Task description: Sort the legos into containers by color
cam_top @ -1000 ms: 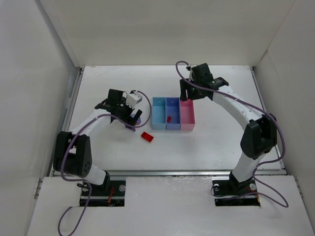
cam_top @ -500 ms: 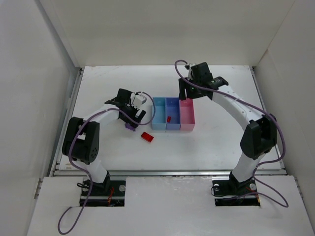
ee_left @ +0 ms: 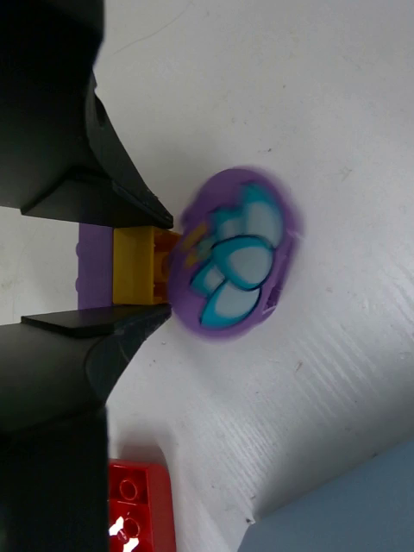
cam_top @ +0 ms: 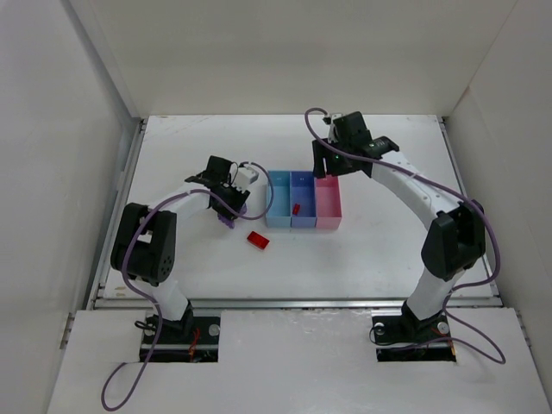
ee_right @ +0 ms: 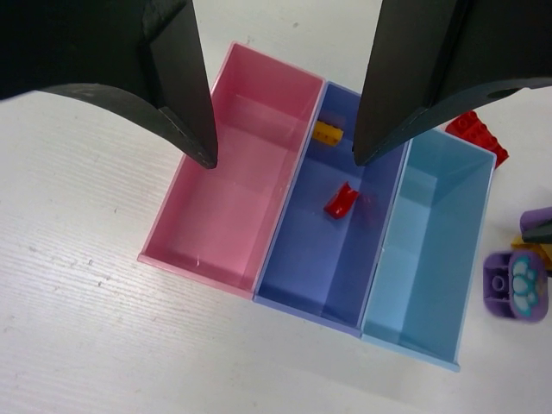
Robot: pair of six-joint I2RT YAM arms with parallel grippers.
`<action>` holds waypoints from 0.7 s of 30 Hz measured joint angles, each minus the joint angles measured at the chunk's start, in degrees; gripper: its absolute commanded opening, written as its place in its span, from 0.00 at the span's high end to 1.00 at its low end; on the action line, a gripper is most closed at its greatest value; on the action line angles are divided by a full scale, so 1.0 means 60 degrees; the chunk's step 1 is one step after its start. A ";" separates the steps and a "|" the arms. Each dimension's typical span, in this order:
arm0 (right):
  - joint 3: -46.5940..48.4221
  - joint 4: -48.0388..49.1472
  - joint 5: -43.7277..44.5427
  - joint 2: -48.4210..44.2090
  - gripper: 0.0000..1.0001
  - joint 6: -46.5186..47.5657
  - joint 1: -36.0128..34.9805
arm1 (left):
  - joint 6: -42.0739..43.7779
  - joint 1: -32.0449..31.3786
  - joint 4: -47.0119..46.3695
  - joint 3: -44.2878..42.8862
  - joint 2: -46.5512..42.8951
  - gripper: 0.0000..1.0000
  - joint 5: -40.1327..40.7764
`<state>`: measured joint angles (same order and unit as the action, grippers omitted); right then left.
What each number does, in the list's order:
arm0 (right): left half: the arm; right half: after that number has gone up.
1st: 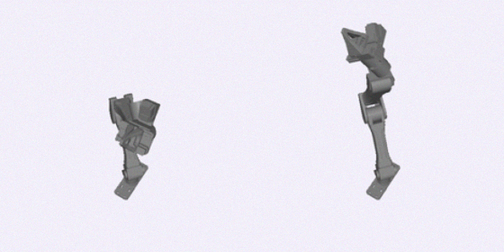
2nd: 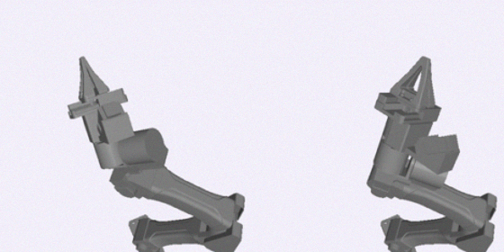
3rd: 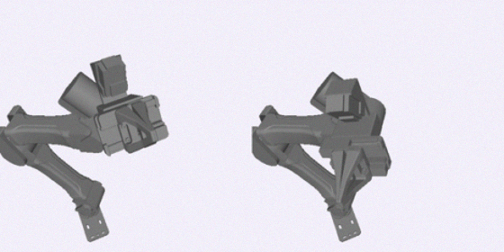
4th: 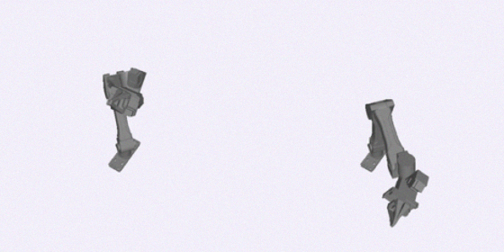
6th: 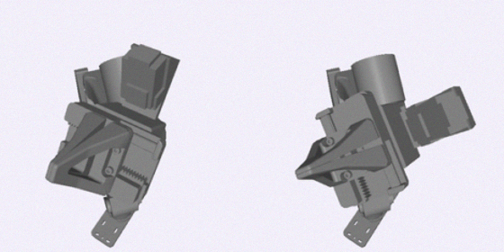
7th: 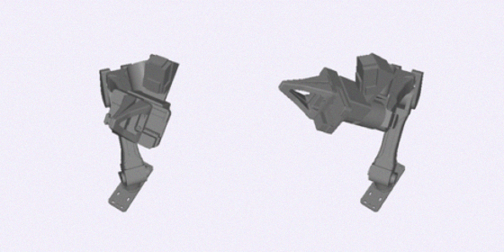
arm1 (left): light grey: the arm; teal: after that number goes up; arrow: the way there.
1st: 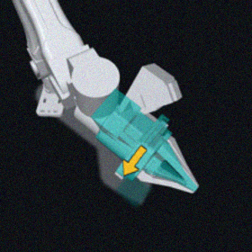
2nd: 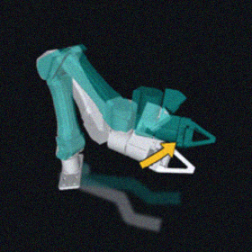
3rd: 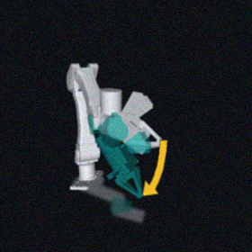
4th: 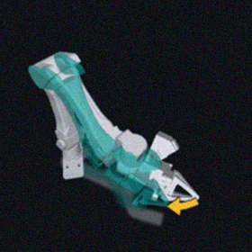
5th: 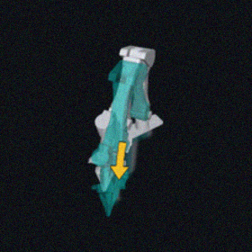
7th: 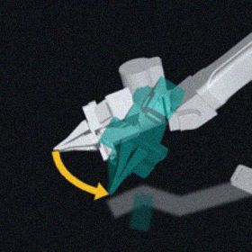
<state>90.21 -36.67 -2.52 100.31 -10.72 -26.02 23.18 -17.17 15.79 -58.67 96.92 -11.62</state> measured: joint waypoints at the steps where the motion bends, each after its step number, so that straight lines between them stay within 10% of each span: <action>1: -0.0044 -0.0011 0.0004 -0.0007 0.31 0.0000 0.0000 | 0.0044 0.0000 -0.0029 0.0004 0.0000 0.76 -0.0084; 4: -0.0080 -0.0029 -0.0004 -0.0022 0.31 0.0000 -0.0011 | 0.0073 0.0004 -0.0044 0.0004 0.0015 1.00 -0.0175; 21: -0.0106 0.0208 -0.0670 -0.0466 0.30 0.0149 -0.0415 | 0.0656 0.0153 0.0525 0.0138 -0.0918 1.00 -0.0342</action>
<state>89.58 -35.42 -6.55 97.51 -9.82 -28.51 27.11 -16.25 18.94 -57.84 91.42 -13.67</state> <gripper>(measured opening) 0.703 0.334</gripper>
